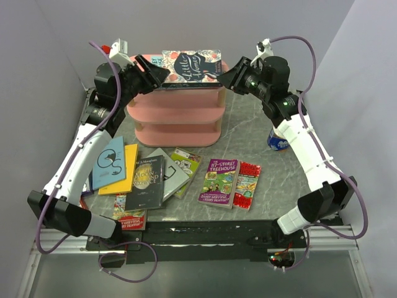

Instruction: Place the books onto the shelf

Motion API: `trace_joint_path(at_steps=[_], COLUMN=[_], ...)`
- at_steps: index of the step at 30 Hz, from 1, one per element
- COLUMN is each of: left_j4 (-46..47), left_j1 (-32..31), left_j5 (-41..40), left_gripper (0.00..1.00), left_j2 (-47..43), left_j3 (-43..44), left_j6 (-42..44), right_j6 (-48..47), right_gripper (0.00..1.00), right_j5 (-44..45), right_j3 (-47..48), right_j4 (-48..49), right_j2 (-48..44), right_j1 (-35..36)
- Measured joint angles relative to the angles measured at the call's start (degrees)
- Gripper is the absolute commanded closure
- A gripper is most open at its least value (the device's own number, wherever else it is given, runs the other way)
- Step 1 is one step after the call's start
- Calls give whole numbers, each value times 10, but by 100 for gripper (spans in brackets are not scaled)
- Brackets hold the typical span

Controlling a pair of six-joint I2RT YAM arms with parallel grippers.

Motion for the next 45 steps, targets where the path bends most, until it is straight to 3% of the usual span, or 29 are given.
trace_joint_path(at_steps=[2,10,20,45], left_j4=[1,1,6,10], left_j1=[1,8,28,57], left_j5=[4,11,20,19], left_gripper=[47,49,74,80], left_j2=[4,11,12,12], left_j3=[0,0,-1,-1], left_j6=[0,2,5,16], right_j6=[2,5,-3,-21], right_gripper=[68,69,70,70], right_j5=[-3,-10,-12,-7], right_j3=[5,15,53,147], right_j4=[4,6,-10,-53], right_j2=[5,13,39,97], right_j1=[-1,-2,6,28])
